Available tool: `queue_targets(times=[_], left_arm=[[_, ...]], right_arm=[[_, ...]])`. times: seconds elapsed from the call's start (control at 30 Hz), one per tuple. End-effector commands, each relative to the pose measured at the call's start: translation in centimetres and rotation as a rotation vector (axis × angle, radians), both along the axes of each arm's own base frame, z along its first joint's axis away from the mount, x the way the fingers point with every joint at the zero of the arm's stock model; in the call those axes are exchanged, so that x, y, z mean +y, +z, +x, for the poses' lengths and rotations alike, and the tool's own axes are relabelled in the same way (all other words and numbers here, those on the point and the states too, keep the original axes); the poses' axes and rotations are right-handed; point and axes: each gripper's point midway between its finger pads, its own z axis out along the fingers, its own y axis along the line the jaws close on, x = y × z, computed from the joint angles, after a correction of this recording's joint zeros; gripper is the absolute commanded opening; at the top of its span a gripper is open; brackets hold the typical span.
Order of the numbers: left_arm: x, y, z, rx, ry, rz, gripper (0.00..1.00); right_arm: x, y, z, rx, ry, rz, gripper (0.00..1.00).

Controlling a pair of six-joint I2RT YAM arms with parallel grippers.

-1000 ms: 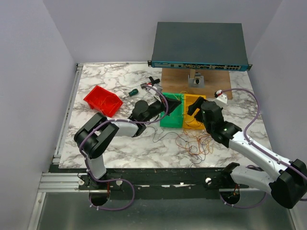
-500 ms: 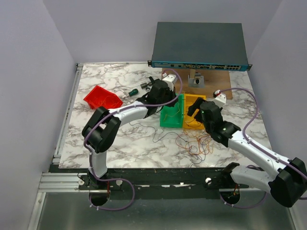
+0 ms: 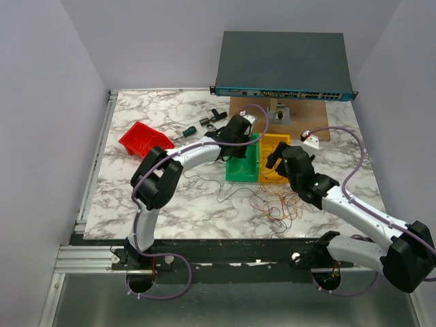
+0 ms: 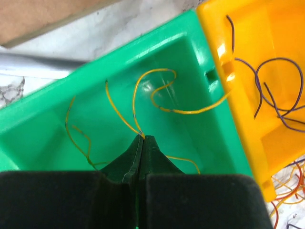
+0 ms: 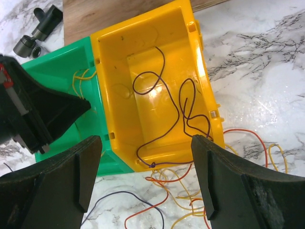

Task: Untangle the cables
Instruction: Place the cable in the bin.

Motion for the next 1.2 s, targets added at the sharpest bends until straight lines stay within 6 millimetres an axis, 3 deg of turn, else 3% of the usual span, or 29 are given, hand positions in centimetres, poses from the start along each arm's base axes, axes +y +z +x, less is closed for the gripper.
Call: queue_targets(times=[0.0,0.07,0.13,0.2,0.57,0.77,0.9,1.03,1.17], left_arm=[[0.1,-0.2,0.5,0.038,-0.021,0.108,0.03],[0.1,0.0,0.5,0.041,-0.026,0.117,0.16],[0.2,0.7,0.4,0.024,-0.028,0.107,0.35],[0.4,1.9,0.2,-0.01,-0.023,0.076,0.43],[1.8,12.1,-1.8,-0.19,-0.059,-0.069,0.6],[4.1,15.3,-4.4,-0.243,-0.053,-0.123,0.62],[6.9,15.7,-7.0,-0.264,-0.015,-0.178,0.66],[9.8,14.1,-9.4,-0.274,0.033,-0.209,0.66],[11.4,12.0,-11.6,-0.275,0.039,-0.247,0.66]], right_arm=[[-0.8,0.0,-0.3,-0.01,-0.016,-0.017,0.83],[-0.8,0.1,-0.4,-0.009,-0.011,-0.017,0.83],[-0.9,0.2,-0.6,-0.006,-0.004,-0.019,0.84],[-0.9,0.2,-0.7,0.001,0.004,-0.025,0.84],[1.9,-0.8,-0.6,0.087,0.19,-0.088,0.84],[4.4,-2.1,-0.6,0.126,0.334,-0.085,0.78],[6.1,-3.5,-1.6,0.179,0.405,-0.074,0.73],[7.4,-4.9,-2.8,0.217,0.426,-0.055,0.63],[8.4,-6.3,-3.1,0.246,0.438,-0.033,0.56]])
